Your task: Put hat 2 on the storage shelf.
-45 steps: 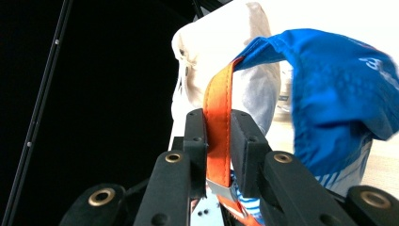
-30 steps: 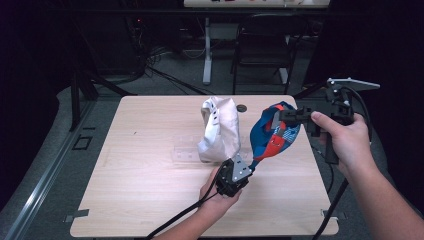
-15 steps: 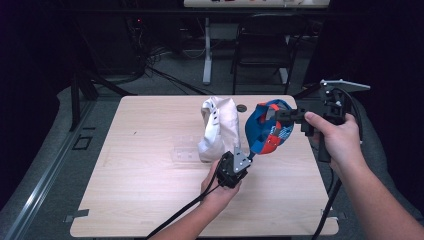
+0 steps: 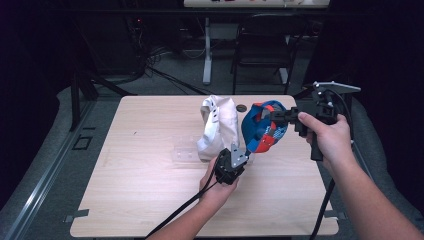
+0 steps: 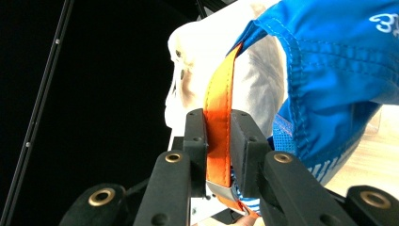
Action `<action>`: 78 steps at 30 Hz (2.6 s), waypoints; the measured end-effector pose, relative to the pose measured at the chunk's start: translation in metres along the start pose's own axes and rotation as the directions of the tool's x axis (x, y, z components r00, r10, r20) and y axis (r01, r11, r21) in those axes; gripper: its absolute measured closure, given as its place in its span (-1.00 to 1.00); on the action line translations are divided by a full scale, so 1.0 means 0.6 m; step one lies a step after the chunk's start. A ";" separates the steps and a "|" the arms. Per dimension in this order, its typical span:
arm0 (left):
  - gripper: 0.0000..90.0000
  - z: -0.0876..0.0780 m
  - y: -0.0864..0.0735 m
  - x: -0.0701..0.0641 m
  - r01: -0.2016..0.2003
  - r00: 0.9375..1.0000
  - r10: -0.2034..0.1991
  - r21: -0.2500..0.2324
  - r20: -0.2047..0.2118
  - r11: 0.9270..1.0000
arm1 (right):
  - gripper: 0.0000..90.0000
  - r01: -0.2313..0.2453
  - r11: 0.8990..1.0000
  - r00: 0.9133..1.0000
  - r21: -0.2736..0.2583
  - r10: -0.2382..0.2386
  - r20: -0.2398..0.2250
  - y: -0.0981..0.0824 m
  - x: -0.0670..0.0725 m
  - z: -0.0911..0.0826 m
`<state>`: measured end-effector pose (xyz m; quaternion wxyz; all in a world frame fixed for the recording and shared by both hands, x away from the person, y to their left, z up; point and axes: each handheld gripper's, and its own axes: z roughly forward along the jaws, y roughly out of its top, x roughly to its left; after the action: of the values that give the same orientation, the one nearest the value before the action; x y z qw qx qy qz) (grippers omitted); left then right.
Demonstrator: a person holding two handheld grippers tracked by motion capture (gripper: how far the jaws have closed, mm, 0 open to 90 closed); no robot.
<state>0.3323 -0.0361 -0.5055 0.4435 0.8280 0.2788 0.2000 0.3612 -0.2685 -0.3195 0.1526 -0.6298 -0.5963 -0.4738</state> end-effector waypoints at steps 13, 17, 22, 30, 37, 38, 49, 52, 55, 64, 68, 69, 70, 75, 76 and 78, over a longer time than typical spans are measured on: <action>0.95 0.012 -0.019 0.014 0.012 1.000 -0.012 0.024 -0.006 1.000 | 0.73 -0.011 1.000 1.000 0.021 0.011 -0.003 -0.002 -0.013 0.021; 0.95 0.013 -0.019 0.015 0.023 1.000 -0.022 0.029 -0.006 0.999 | 0.73 -0.008 0.999 1.000 0.036 0.008 0.001 -0.001 -0.015 0.029; 0.95 0.010 -0.018 0.018 0.018 1.000 -0.018 -0.006 0.015 1.000 | 0.73 0.005 1.000 0.999 0.015 -0.004 -0.032 0.000 -0.002 0.025; 0.95 0.021 -0.020 0.022 0.035 0.999 -0.035 0.059 0.005 0.998 | 0.73 0.011 1.000 1.000 0.024 -0.011 -0.003 -0.001 -0.002 0.035; 0.95 0.032 -0.030 0.019 0.057 0.998 -0.057 0.119 -0.011 0.991 | 0.73 -0.017 1.000 1.000 0.020 0.017 0.024 0.002 -0.023 0.048; 0.95 0.032 -0.031 0.020 0.060 0.998 -0.060 0.128 -0.005 0.990 | 0.73 -0.018 1.000 0.999 0.024 0.017 0.032 0.002 -0.026 0.049; 0.65 0.020 -0.039 0.007 0.058 0.998 -0.056 0.074 -0.019 0.996 | 0.72 -0.018 1.000 0.998 0.017 0.017 0.064 -0.003 -0.039 0.059; 0.53 0.014 -0.041 0.003 0.056 0.998 -0.055 0.077 -0.011 0.996 | 0.72 -0.018 1.000 0.998 0.016 0.017 0.068 -0.003 -0.038 0.060; 0.44 0.008 -0.046 0.004 0.070 0.997 -0.071 0.065 0.006 0.995 | 0.72 -0.005 1.000 0.997 0.019 0.003 0.075 -0.004 -0.035 0.062; 0.31 -0.021 -0.050 0.004 0.100 0.993 -0.102 0.038 0.055 0.994 | 0.58 0.045 0.999 0.993 0.014 -0.046 0.107 -0.007 -0.023 0.060; 0.30 -0.034 -0.056 0.001 0.090 0.994 -0.092 0.041 0.065 0.995 | 0.50 0.071 0.997 0.989 0.004 -0.071 0.127 -0.009 -0.016 0.053; 0.30 -0.039 -0.059 0.000 0.087 0.994 -0.089 0.041 0.067 0.995 | 0.49 0.079 0.997 0.989 -0.003 -0.078 0.129 -0.010 -0.015 0.051; 0.30 -0.042 -0.061 0.000 0.085 0.994 -0.088 0.045 0.071 0.995 | 0.48 0.086 0.996 0.987 -0.007 -0.084 0.135 -0.011 -0.013 0.047; 0.28 -0.061 -0.081 0.003 0.080 0.994 -0.084 0.054 0.071 0.995 | 0.45 0.134 0.991 0.976 0.005 -0.132 0.174 -0.025 -0.010 0.037; 0.28 -0.064 -0.084 0.005 0.078 0.994 -0.081 0.056 0.070 0.995 | 0.44 0.139 0.990 0.974 0.004 -0.138 0.181 -0.029 -0.011 0.036; 0.27 -0.074 -0.094 0.011 0.080 0.994 -0.084 0.058 0.065 0.995 | 0.42 0.151 0.989 0.971 0.009 -0.150 0.188 -0.036 -0.015 0.035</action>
<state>0.2956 0.0212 -0.5291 0.4376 0.8340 0.3027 0.1457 0.3521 -0.2528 -0.3451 0.0575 -0.6253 -0.6528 -0.4238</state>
